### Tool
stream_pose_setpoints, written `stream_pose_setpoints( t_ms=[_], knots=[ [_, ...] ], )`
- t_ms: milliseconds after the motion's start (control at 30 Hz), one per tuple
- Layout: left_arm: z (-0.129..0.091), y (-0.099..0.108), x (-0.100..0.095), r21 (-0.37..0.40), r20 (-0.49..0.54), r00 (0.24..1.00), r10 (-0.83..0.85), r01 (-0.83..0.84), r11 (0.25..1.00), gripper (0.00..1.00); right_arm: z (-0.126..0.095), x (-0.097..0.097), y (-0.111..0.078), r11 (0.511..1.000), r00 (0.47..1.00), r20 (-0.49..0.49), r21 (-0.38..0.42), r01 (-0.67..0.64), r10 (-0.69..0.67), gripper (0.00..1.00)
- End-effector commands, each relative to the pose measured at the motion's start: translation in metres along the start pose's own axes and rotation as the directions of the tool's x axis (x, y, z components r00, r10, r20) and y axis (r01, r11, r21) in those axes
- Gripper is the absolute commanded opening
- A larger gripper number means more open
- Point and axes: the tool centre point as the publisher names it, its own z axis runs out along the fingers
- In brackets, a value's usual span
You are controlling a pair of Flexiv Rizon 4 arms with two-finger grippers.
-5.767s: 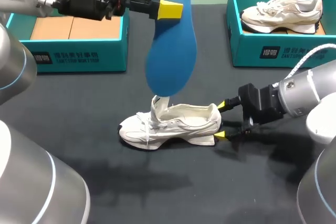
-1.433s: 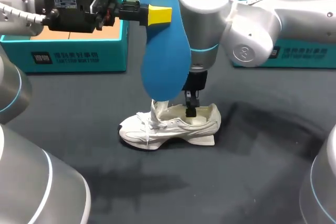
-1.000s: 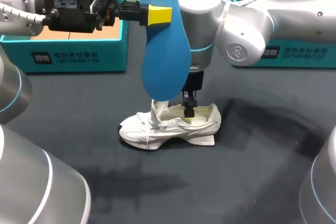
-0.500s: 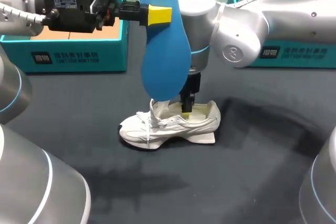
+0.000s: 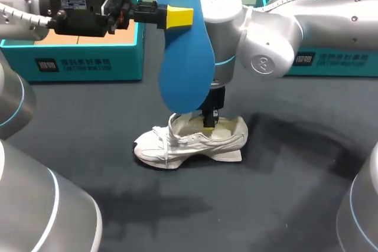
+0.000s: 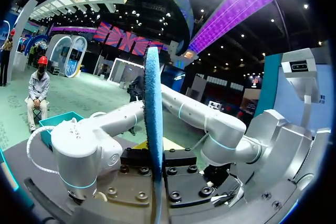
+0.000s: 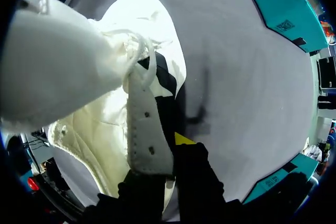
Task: Take the shoe out of the shoebox, open the shoe tongue, remove and reinsert the insole, then place the shoe into the shoebox
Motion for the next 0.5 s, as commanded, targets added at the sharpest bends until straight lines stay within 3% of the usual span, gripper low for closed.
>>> stream_pose_setpoints(
  t_ms=[33, 500],
  knots=[
    [0.001, 0.001, 0.000, 0.001, 0.000, 1.000, 0.000, 0.000, 1.000, 0.00, -0.012, 0.007, -0.003, 1.000, 1.000, 0.010, -0.011, -0.004, 0.004, 0.00],
    [0.001, 0.001, 0.000, 0.001, 0.000, 1.000, 0.000, 0.000, 1.000, 0.00, -0.043, 0.020, -0.014, 0.971, 0.971, 0.037, -0.050, -0.236, 0.238, 0.00]
  ],
)
